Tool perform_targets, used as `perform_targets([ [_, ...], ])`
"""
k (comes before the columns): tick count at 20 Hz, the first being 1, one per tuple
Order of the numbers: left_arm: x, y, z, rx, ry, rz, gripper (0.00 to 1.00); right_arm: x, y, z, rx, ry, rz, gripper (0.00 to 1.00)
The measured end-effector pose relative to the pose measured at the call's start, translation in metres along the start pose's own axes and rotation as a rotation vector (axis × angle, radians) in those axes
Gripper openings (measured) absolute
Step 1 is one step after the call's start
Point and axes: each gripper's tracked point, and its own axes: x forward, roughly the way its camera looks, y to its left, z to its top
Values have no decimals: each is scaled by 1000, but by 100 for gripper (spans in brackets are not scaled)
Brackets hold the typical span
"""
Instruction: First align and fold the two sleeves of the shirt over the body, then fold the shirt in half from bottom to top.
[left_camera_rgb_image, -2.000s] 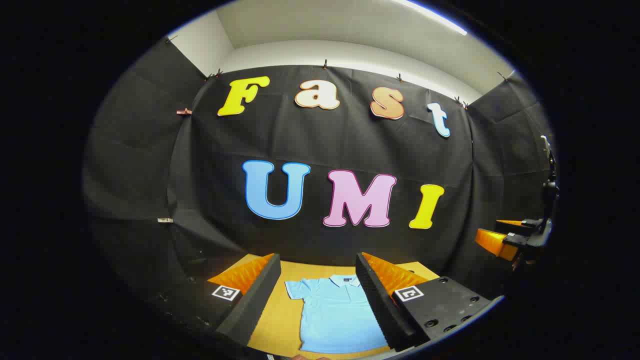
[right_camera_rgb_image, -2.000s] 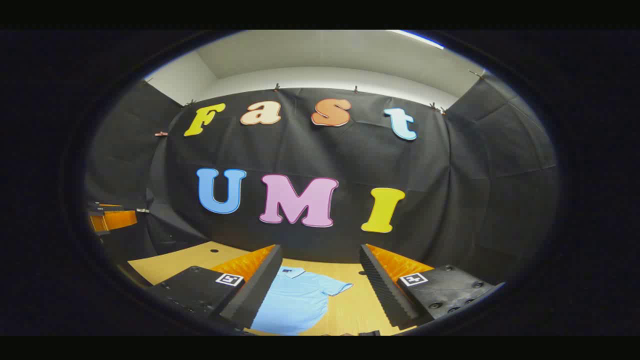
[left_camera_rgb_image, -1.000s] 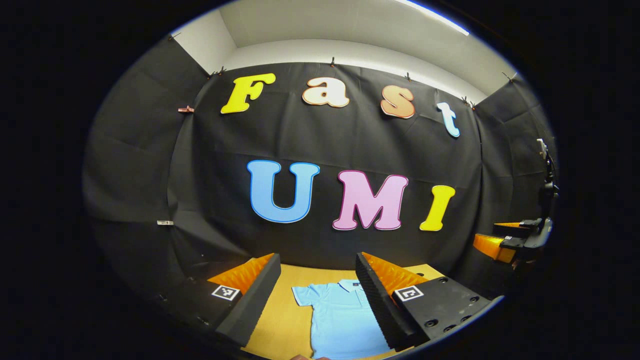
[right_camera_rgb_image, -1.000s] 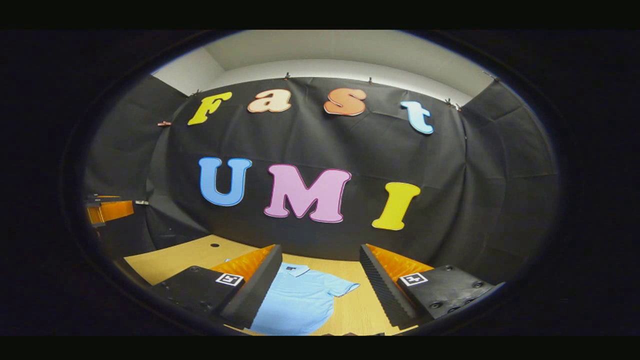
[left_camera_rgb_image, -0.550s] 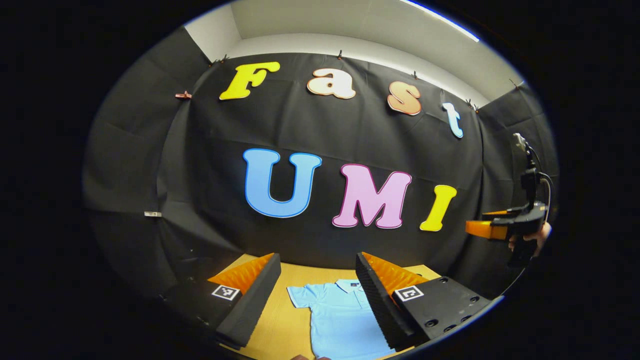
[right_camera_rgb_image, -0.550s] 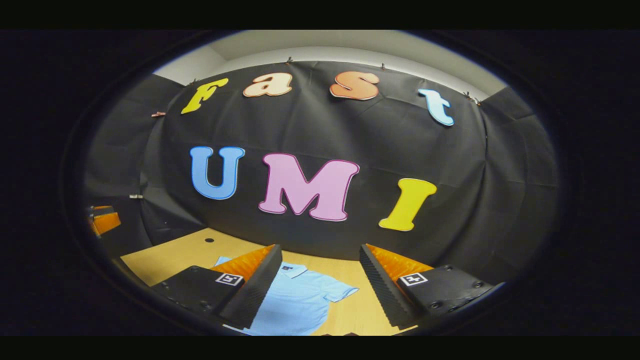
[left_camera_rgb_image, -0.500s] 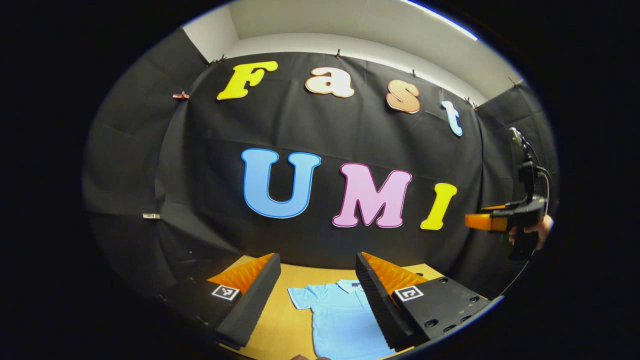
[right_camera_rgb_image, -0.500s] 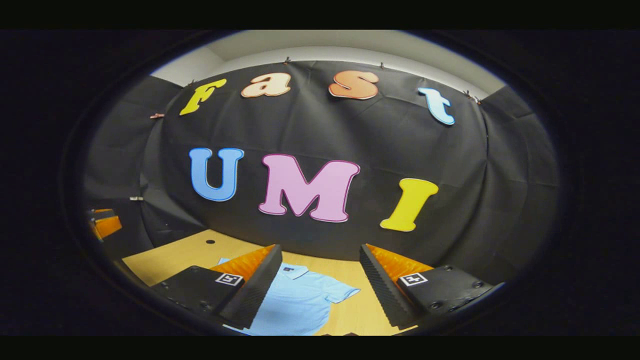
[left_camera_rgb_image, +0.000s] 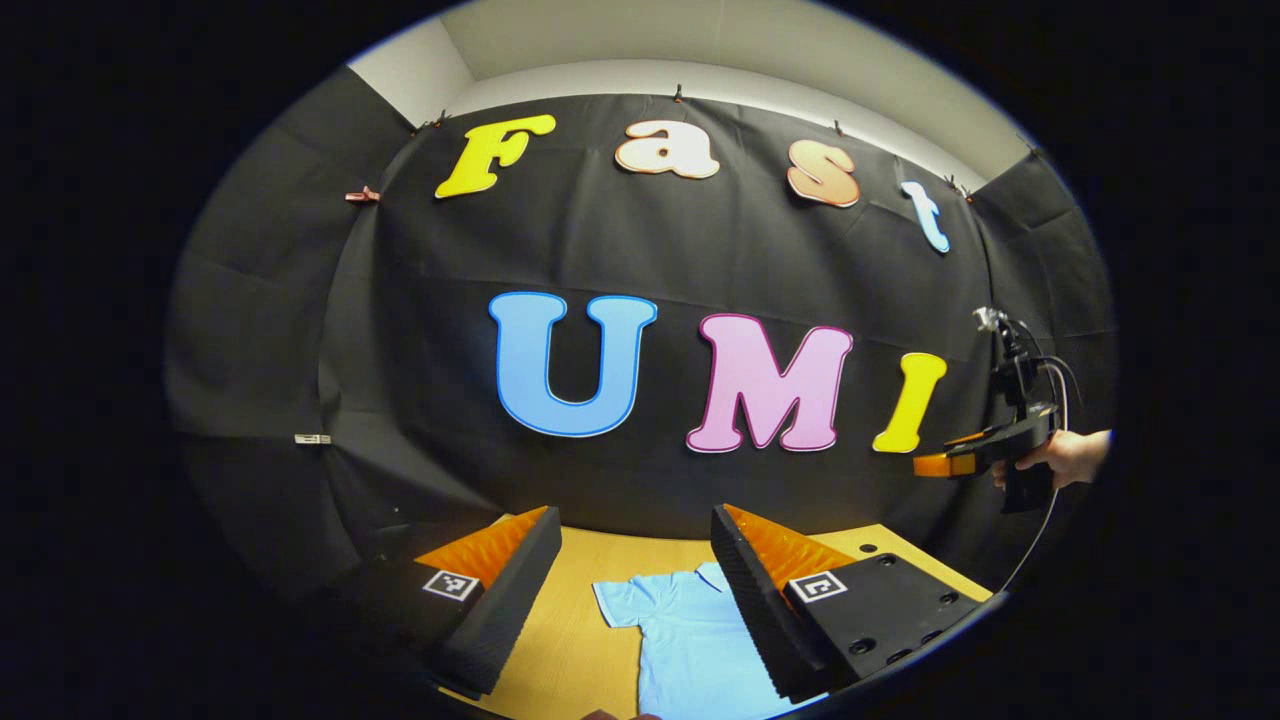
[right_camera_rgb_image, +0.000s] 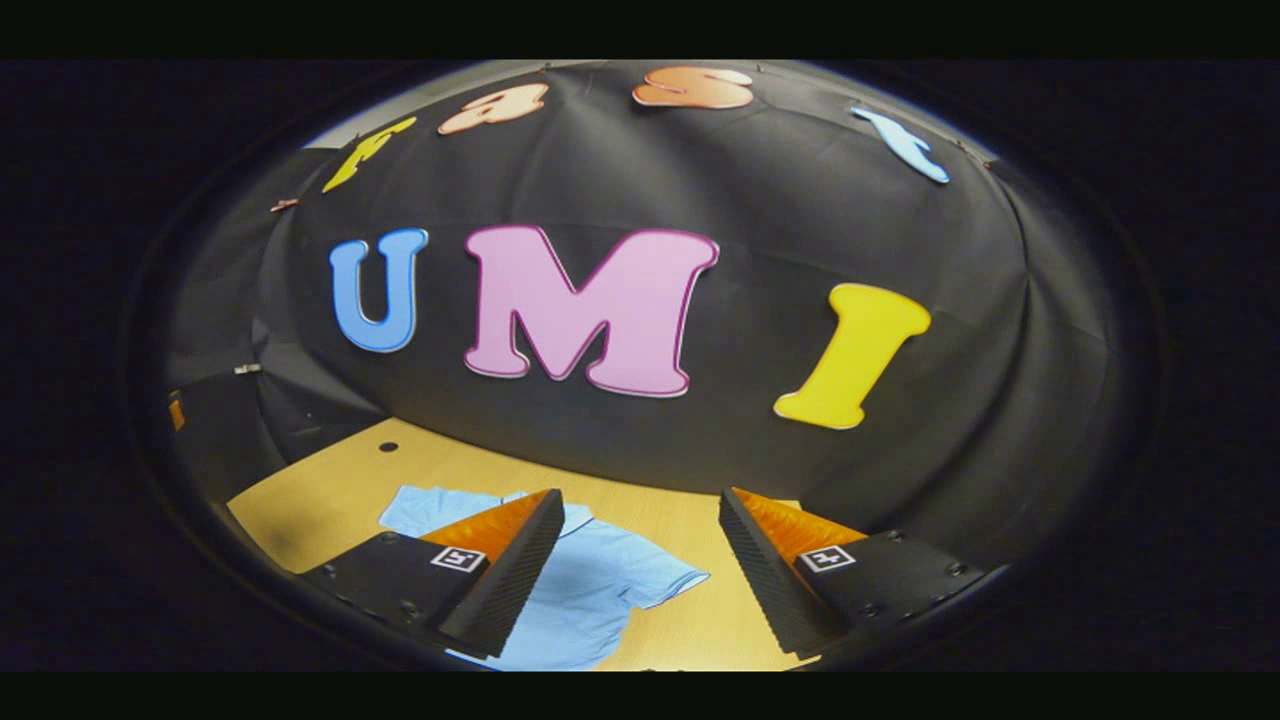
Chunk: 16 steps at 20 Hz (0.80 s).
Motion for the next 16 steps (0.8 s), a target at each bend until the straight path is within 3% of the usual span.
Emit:
perform_targets([
  [4, 20, -17, -19, 23, 70, 98, 96, 81, -24, -66, 9, 168, 57, 97],
  [9, 33, -54, -45, 10, 149, 133, 97, 150, -54, -153, 52, 333, 100, 98],
  [16, 30, -69, -76, 12, 260, 191, 97, 196, -75, -272, 28, 520, 123, 98],
])
